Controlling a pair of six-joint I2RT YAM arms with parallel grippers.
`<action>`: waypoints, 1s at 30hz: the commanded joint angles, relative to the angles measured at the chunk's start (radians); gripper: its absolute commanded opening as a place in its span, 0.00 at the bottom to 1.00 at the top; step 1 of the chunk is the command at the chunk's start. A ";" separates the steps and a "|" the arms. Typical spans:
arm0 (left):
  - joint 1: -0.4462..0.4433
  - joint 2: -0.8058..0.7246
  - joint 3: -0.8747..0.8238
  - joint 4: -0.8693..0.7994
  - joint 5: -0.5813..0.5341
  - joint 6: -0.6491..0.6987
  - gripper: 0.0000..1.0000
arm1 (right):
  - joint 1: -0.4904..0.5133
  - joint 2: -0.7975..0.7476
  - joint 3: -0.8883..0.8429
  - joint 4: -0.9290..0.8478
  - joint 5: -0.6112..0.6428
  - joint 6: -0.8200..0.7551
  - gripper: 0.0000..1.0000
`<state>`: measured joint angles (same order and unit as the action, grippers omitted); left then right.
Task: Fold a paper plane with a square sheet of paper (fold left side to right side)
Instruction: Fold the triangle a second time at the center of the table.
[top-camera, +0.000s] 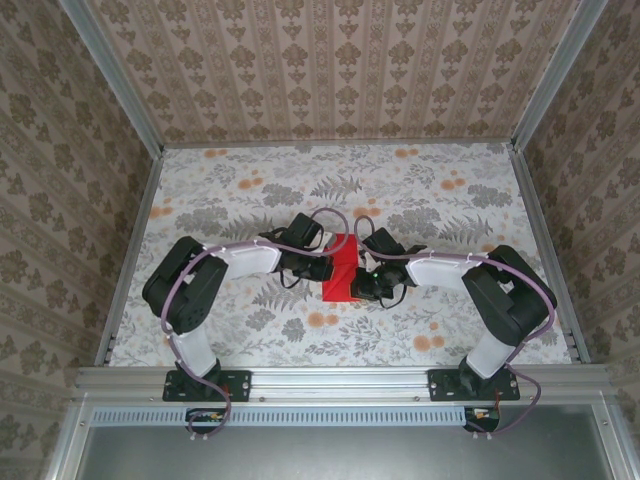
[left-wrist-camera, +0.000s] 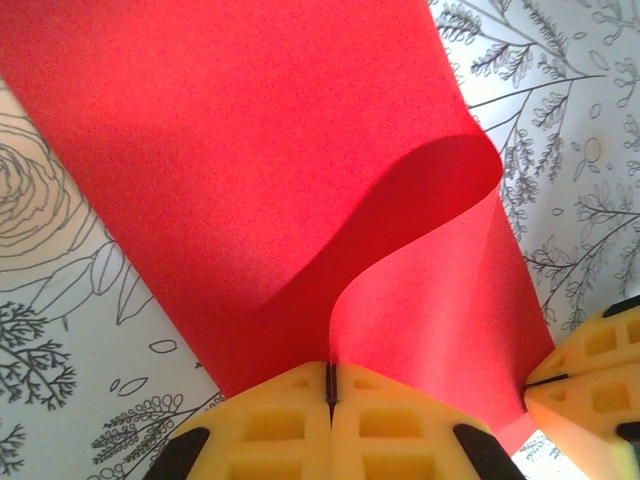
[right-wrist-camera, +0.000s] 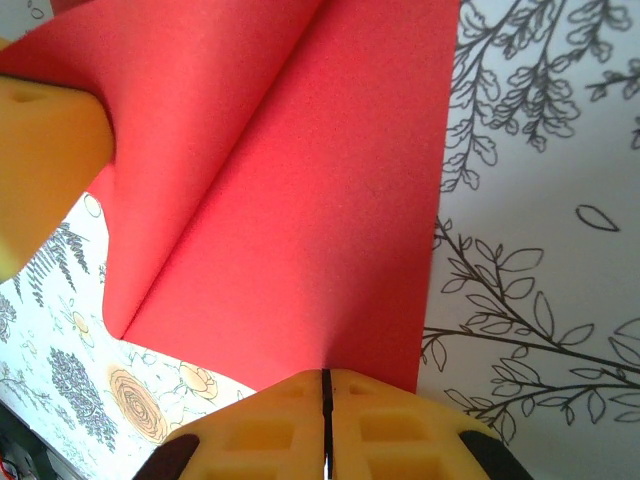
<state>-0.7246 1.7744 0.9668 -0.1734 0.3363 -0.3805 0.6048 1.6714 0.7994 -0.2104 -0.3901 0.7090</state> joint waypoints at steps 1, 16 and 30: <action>0.008 -0.037 -0.012 0.021 -0.008 0.022 0.01 | 0.007 0.039 -0.008 -0.104 0.045 -0.017 0.09; 0.009 0.006 -0.004 -0.021 -0.002 0.026 0.01 | 0.007 0.044 -0.005 -0.110 0.044 -0.020 0.09; 0.008 0.047 0.012 -0.035 -0.003 0.042 0.01 | 0.007 0.042 -0.006 -0.115 0.044 -0.025 0.10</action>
<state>-0.7238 1.7962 0.9695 -0.1791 0.3378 -0.3656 0.6048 1.6760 0.8055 -0.2176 -0.3901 0.7048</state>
